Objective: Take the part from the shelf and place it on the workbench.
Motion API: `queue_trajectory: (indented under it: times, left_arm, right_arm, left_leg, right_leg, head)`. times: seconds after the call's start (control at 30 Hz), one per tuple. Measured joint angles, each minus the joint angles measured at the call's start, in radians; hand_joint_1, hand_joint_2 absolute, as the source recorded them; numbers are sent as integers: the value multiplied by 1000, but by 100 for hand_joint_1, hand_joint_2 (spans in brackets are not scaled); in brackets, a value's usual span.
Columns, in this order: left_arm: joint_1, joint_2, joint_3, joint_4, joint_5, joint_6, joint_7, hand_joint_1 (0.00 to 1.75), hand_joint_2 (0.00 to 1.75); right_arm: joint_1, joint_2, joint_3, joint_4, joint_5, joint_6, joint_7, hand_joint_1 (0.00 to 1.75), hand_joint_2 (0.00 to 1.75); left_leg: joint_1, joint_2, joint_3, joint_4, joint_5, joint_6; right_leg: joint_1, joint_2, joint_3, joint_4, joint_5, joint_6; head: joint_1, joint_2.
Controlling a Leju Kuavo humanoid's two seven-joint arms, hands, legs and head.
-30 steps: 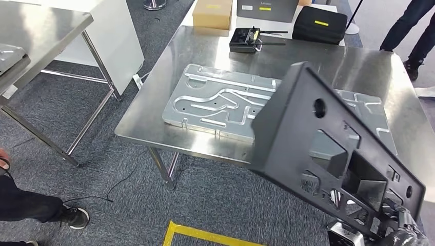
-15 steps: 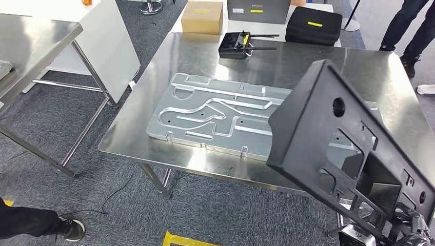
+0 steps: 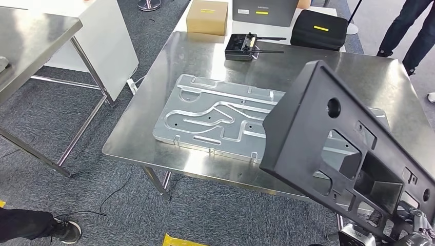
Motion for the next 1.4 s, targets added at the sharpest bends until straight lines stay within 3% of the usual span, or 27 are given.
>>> queue_trajectory:
  times: [0.23,0.77,1.0,1.23,1.4]
  left_arm:
    - [0,-2,-8,0,-9,0,4,0,175]
    - [-2,-2,-29,0,-32,-31,-2,0,175]
    - [-7,-2,-47,0,-46,-45,-10,0,175]
    - [-19,-3,-61,0,-59,-57,3,0,175]
    - [-25,-3,-76,0,-68,-65,5,0,175]
  right_arm:
    - [-21,0,-6,0,30,0,-1,175,175]
    - [-101,-10,-31,23,143,0,13,175,175]
    - [-199,-55,-21,58,274,0,120,175,175]
    - [-304,-134,33,130,384,0,257,175,175]
    - [-368,-209,79,187,428,0,379,164,175]
  left_leg:
    - [0,0,0,0,0,4]
    - [1,0,2,0,0,4]
    - [1,0,2,0,0,4]
    - [1,0,2,0,1,4]
    - [1,0,1,1,1,5]
  right_leg:
    - [-1,0,1,-2,1,6]
    - [-2,0,2,-1,1,6]
    - [-2,0,2,-1,1,6]
    - [-2,0,3,-1,2,6]
    - [-2,0,3,-1,2,7]
  head:
    - [0,0]
    - [0,0]
    - [0,0]
    - [0,0]
    - [0,0]
